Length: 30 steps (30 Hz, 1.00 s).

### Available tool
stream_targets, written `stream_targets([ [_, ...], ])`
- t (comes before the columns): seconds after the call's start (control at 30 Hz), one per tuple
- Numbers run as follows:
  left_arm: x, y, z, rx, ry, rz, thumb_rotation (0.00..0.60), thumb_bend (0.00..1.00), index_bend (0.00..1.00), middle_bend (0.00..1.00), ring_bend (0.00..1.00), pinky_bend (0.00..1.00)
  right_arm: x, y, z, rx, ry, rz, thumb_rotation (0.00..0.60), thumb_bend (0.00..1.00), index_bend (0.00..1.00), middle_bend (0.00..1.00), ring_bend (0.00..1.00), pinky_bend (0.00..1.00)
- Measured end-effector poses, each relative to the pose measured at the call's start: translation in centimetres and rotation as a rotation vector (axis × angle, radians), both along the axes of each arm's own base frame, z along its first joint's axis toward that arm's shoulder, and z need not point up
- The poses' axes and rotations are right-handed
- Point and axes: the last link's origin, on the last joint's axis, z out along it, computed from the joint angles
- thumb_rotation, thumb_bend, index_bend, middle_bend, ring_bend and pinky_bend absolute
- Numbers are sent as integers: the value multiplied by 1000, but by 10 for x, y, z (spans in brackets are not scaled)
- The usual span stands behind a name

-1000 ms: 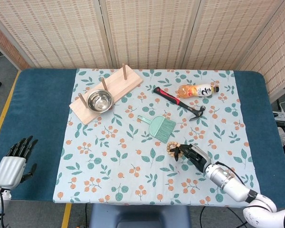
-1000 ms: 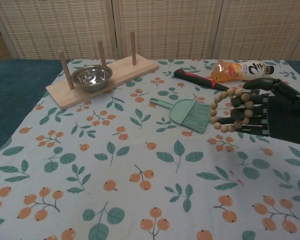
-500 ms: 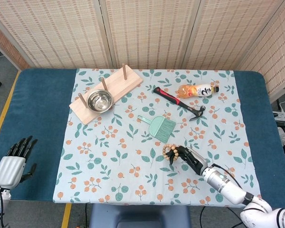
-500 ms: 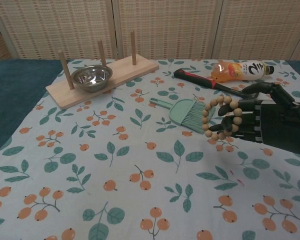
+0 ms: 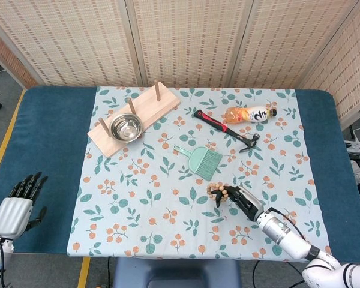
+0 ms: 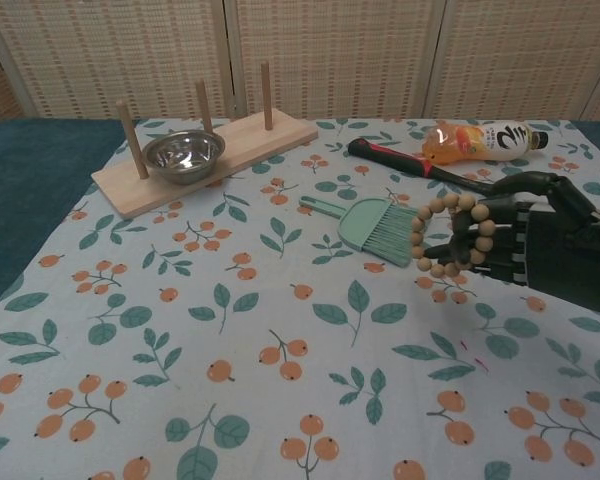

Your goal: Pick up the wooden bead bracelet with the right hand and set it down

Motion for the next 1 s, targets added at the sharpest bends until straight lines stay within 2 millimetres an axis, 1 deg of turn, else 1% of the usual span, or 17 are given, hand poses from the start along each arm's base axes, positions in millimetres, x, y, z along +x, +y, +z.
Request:
stream_targets([
  [0.07,0,0,0,-1,-1,-1,600,442,0,0,0,163,-2,-1,0,-11,-2,-11,182,519,632,581,181,0],
  [0.2,0,0,-1,-4,2,-1,600,442,0,0,0,163,-7,-3,3,-49,-14,-43,298,553,669,607,194,0],
  [0.27,0,0,-1,-5,2,-2,600,442,0,0,0,163,-9,-3,5,-63,-24,-55,341,578,669,607,194,0],
  [0.33,1,0,-1,-5,3,-3,600,441,0,0,0,163,-10,-2,5,-67,-27,-60,367,596,667,607,194,0],
  [0.43,1,0,-2,-6,3,-4,600,442,0,0,0,163,-12,-2,7,-72,-33,-71,382,597,665,607,195,0],
  [0.57,1,0,-2,-7,2,-7,600,442,0,0,0,163,-13,-1,8,-64,-46,-81,355,617,664,607,194,0],
  [0.63,2,0,-2,-7,2,-8,600,442,0,0,0,163,-13,-1,9,-62,-51,-81,347,671,664,607,194,0],
  [0.67,2,0,-2,-6,2,-8,600,441,0,0,0,163,-13,-1,9,-60,-53,-79,344,735,663,607,195,0],
  [0.73,2,0,-2,-4,3,-8,600,441,0,0,0,163,-12,-1,9,-58,-54,-75,345,891,649,607,195,0],
  [0.8,2,0,-2,-4,3,-8,600,441,0,0,0,163,-12,0,9,-54,-50,-65,364,988,622,607,195,0],
  [0.93,2,0,-1,-4,2,-10,600,442,0,0,0,163,-10,0,8,-41,-56,-55,413,1000,588,607,194,0],
  [1.0,2,0,-1,-4,2,-11,600,442,0,0,0,163,-9,0,7,-34,-57,-45,458,1000,570,607,188,0],
])
